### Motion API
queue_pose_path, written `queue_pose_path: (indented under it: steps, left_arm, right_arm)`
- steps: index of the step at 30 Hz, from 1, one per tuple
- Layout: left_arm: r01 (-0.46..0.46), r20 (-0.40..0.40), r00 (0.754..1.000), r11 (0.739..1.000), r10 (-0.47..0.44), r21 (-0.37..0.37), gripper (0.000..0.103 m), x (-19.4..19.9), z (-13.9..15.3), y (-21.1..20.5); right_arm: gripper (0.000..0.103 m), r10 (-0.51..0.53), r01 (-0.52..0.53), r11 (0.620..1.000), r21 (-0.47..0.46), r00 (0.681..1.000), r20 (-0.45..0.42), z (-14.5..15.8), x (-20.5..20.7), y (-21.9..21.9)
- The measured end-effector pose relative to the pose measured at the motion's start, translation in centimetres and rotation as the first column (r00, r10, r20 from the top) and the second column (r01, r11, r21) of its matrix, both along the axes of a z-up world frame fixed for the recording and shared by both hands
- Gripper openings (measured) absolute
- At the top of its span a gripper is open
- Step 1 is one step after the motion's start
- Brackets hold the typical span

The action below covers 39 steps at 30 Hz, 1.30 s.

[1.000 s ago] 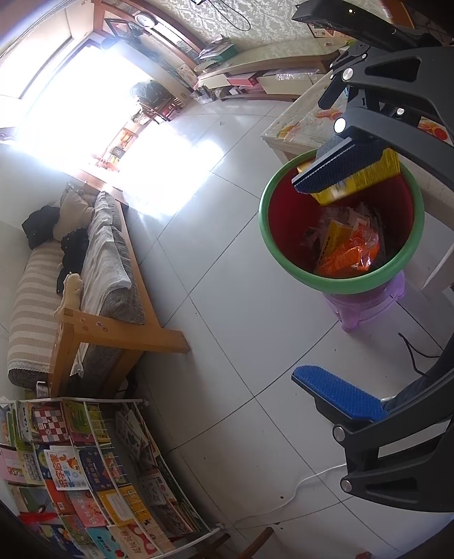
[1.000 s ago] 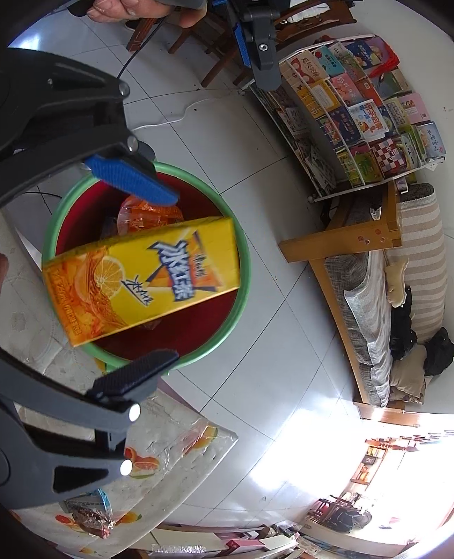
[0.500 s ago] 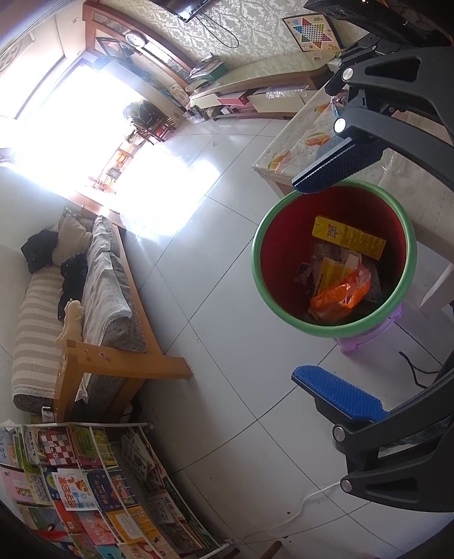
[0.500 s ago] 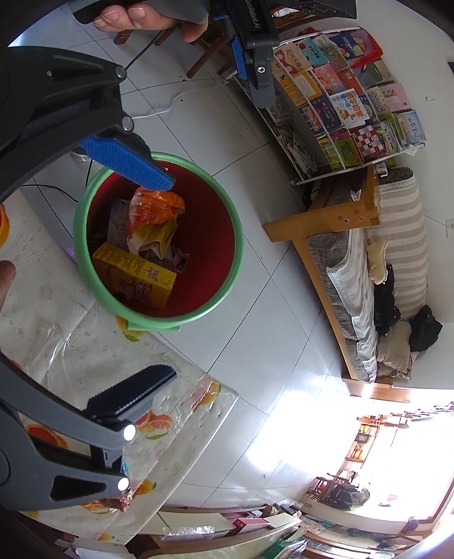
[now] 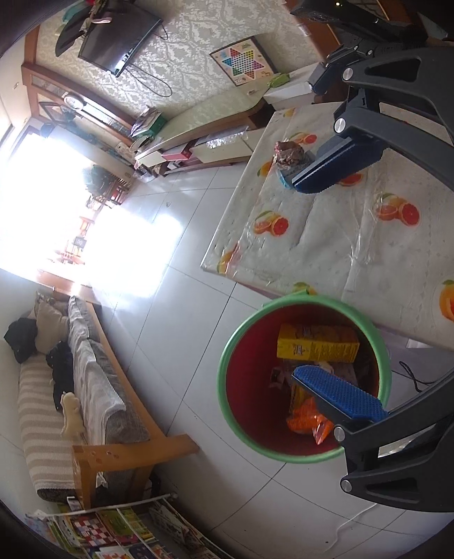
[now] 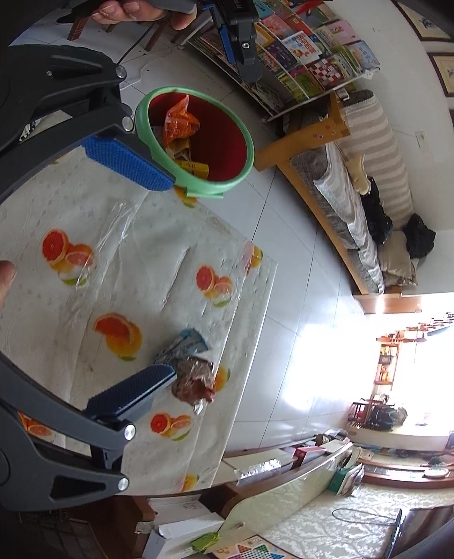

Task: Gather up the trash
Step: 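Move both grippers back over the table toward the crumpled foil wrappers, then grasp the crumpled foil with the right gripper while the left grasps the blue foil wrapper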

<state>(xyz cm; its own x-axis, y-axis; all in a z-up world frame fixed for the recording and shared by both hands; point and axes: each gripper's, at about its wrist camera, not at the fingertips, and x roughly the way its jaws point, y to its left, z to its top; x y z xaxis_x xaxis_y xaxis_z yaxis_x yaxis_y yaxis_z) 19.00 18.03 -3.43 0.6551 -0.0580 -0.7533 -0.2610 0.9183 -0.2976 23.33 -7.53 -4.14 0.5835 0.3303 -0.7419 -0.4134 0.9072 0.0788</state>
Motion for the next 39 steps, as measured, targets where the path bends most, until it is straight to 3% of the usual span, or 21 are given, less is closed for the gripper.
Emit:
queue_pose_path:
  steps: [6, 12, 23, 31, 32, 39]
  left_arm:
    - [0.104, -0.020, 0.994, 0.995, -0.104, -0.001, 0.095, 2.5, -0.7, -5.6]
    - [0.152, -0.046, 0.987, 0.988, -0.151, 0.027, 0.095, 4.2, -1.9, -7.9]
    - [0.136, -0.124, 0.984, 0.990, -0.131, 0.034, 0.095, 7.0, -5.6, -7.0]
    - [0.127, -0.139, 0.983, 0.992, -0.123, 0.017, 0.095, 8.8, -7.0, -6.6]
    - [0.129, -0.139, 0.982, 0.992, -0.126, 0.014, 0.095, 9.1, -7.1, -6.7]
    - [0.173, -0.141, 0.975, 0.985, -0.173, -0.010, 0.095, 11.3, -7.9, -9.1]
  right_arm:
    - [0.098, -0.139, 0.140, 0.990, 0.034, 0.990, -0.031, -1.4, 2.7, -6.3]
    - [0.098, -0.236, 0.242, 0.969, 0.050, 0.966, -0.105, -4.3, 7.4, -9.3]
    - [0.098, -0.309, 0.337, 0.939, 0.075, 0.917, -0.252, -11.4, 15.1, -9.4]
    - [0.096, -0.323, 0.412, 0.894, 0.178, 0.866, -0.381, -14.7, 17.2, -9.9]
    - [0.094, -0.312, 0.407, 0.895, 0.185, 0.865, -0.392, -15.0, 17.4, -9.8]
    - [0.020, -0.261, 0.340, 0.920, 0.193, 0.901, -0.346, -14.0, 17.6, -9.1]
